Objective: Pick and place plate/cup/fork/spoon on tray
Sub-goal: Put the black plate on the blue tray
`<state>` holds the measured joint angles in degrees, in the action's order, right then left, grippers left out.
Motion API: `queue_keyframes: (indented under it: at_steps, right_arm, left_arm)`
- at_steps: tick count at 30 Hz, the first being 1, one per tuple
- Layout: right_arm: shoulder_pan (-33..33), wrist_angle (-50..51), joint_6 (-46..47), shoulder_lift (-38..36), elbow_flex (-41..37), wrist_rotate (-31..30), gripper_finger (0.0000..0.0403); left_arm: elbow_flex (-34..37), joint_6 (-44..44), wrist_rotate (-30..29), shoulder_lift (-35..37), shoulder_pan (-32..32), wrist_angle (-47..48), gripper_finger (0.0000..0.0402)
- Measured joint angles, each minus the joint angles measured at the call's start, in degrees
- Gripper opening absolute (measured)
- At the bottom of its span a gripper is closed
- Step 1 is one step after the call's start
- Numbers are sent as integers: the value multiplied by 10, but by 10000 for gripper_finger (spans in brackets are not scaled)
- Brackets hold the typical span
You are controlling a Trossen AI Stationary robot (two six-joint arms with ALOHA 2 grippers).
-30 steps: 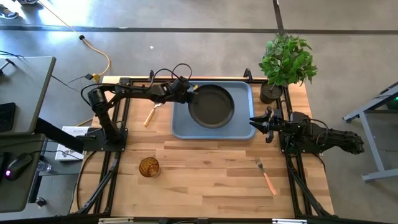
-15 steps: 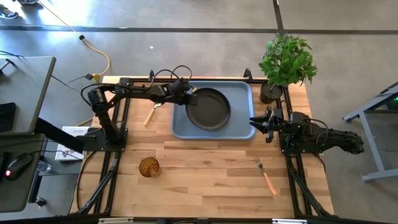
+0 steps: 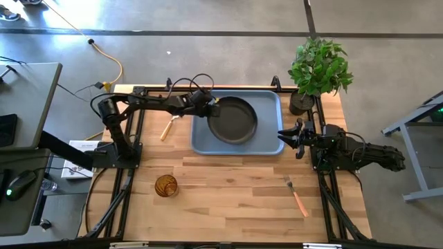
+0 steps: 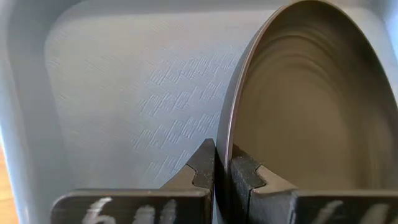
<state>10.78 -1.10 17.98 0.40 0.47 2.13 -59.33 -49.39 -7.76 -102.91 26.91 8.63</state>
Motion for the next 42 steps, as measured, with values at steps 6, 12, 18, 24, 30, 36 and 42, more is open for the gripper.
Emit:
queue_keyframes:
  at_steps: [6, 12, 18, 24, 30, 36, 42]
  right_arm:
    - [0, 0, 0, 0, 0, 0, 99]
    - [0, 0, 0, 0, 0, -1, 99]
    - [0, 0, 0, 0, 0, -1, 99]
    - [0, 0, 1, 0, 0, -1, 99]
    - [0, 0, 0, 0, 0, -1, 99]
    - [0, 0, 0, 0, 0, -1, 99]
    - [0, 0, 0, 0, 0, -1, 99]
  left_arm:
    - [-1, -9, 14, -28, -8, -9, 5]
    - [0, -14, 2, -36, -16, -27, 5]
    - [0, -11, -1, -36, -15, -26, 11]
    - [0, -14, -5, -37, -15, -22, 40]
    - [0, -10, -3, -37, -15, -24, 63]
    - [0, 5, 13, -37, -15, -25, 82]
    - [0, 6, 14, -36, -13, -25, 101]
